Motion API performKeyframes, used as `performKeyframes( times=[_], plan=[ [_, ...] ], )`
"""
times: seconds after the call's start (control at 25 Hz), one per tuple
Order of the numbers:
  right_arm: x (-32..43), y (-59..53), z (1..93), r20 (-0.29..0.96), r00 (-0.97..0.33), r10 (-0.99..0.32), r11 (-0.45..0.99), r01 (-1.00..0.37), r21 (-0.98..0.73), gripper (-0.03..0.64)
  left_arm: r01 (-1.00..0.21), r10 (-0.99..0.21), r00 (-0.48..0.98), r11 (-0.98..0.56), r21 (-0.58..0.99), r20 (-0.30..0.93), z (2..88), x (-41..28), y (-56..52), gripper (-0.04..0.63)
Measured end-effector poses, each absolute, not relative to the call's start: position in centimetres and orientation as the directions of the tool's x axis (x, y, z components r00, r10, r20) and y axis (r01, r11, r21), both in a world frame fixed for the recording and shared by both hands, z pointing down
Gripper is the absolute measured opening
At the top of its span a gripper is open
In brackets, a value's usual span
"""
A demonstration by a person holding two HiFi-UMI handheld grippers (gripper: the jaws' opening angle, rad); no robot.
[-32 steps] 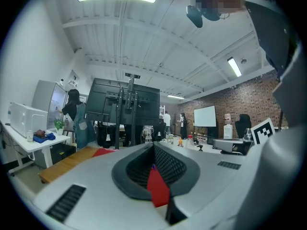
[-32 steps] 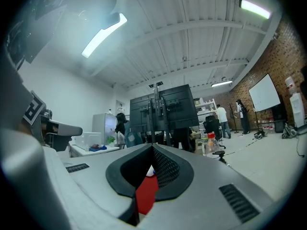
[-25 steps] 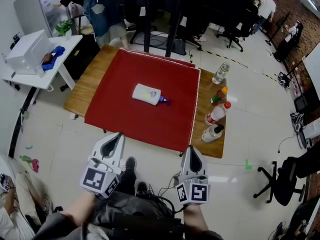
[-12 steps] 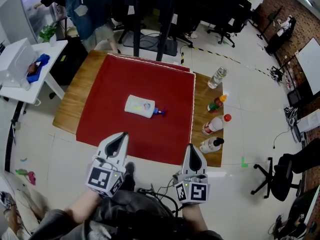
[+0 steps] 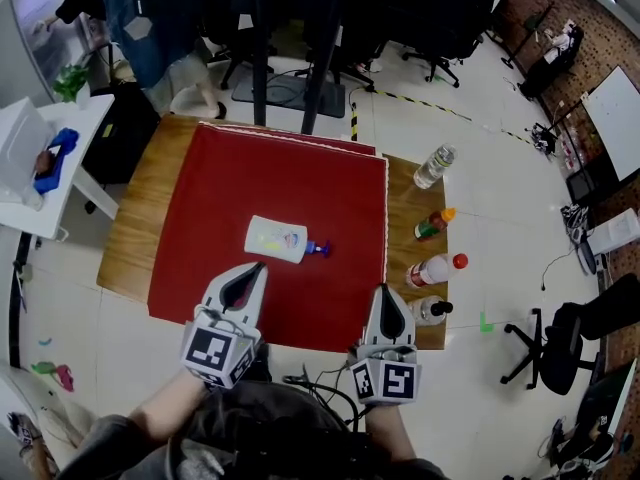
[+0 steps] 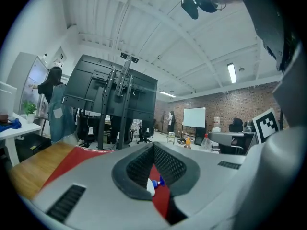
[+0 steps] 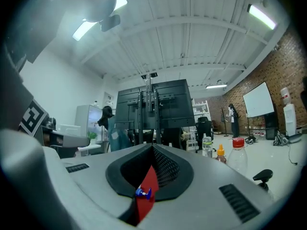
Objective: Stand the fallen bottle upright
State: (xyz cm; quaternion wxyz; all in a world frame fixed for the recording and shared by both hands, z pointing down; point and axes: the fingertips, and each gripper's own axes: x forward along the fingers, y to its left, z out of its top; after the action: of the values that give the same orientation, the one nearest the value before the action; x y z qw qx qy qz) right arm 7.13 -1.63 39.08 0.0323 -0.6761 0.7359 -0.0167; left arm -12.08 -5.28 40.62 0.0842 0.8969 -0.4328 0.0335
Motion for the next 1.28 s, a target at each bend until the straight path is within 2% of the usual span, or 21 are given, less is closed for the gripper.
performKeyframes(
  times=[0.44, 0.8, 1.28],
  plan=[
    [5.1, -6.7, 37.7, -0.036, -0.017, -0.999, 0.019, -0.999, -0.045, 0.014, -0.737, -0.724, 0.676, -0.659, 0.149, 0.137, 41.6, -13.6, -10.9, 0.029],
    [6.0, -8.2, 37.4, -0.052, 0.014, -0.999, -0.012, -0.999, -0.045, 0.013, -0.710, -0.696, 0.704, -0.687, 0.157, 0.139, 42.2, -12.3, -12.8, 0.029],
    [10.9, -10.8, 37.1, -0.060, -0.100, -0.993, 0.104, -0.992, -0.067, 0.014, -0.749, -0.726, 0.662, -0.652, 0.116, 0.188, 42.5, -6.5, -12.6, 0.029]
  ],
)
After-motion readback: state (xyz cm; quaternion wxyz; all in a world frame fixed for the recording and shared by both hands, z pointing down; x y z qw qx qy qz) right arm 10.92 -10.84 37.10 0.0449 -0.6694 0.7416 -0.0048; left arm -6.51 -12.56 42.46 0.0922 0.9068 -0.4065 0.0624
